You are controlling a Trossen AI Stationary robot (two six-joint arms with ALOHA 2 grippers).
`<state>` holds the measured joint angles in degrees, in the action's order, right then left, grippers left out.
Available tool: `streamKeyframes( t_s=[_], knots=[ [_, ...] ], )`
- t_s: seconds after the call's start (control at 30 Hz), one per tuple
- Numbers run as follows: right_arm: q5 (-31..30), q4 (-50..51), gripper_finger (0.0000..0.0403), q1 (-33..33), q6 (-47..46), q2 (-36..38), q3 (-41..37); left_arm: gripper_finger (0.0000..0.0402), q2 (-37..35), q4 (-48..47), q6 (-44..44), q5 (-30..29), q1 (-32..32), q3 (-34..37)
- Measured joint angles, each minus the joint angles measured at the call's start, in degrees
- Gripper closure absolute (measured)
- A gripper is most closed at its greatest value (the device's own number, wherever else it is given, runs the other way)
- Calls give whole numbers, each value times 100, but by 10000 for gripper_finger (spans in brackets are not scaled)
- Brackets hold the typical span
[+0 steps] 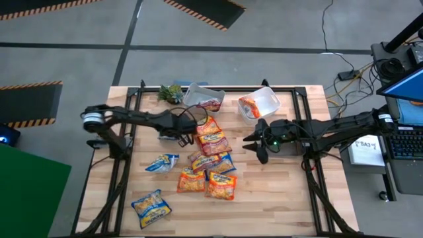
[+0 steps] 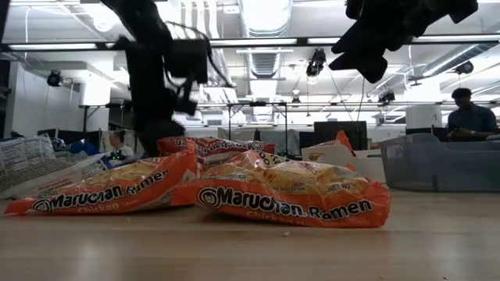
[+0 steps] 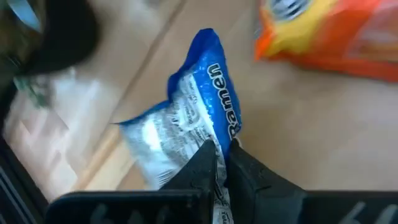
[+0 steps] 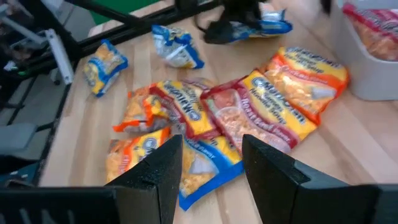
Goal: Sort Maruchan noodles
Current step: Put the blue noodle pack into the black bin
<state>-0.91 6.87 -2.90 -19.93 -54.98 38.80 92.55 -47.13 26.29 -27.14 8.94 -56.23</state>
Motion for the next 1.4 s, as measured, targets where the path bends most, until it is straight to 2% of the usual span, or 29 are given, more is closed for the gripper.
streamKeyframes(
  t_s=[0.17,0.27,0.43,0.57,0.7,0.87,1.17,1.3,1.4],
  knots=[
    [-463,-259,248,0,72,0,-117,399,-956,101,-883,-42,-252,-9],
    [-535,-448,243,2,176,-21,-178,400,-1497,419,-1500,36,-481,-9],
    [-520,-1092,201,-42,490,-372,-180,400,-2120,1424,-2397,876,-813,-11],
    [-481,-1736,154,-121,1219,-940,-157,401,-2259,2315,-2838,1597,-981,-17],
    [-474,-2000,116,-137,1751,-1440,130,401,-2195,2819,-3150,2248,-1084,-17],
    [-508,-1978,95,-133,2163,-1860,591,401,-1967,3166,-3186,2511,-1116,-17],
    [-335,-1910,114,-131,2683,-2357,1185,401,-1544,3613,-3184,2516,-1116,-17],
    [-312,-1917,144,-133,2852,-2560,1347,402,-1443,3881,-3186,2532,-1116,-17],
    [-302,-1850,181,-133,2901,-2648,1387,402,-1409,4007,-3186,2670,-1116,-20]
  ],
)
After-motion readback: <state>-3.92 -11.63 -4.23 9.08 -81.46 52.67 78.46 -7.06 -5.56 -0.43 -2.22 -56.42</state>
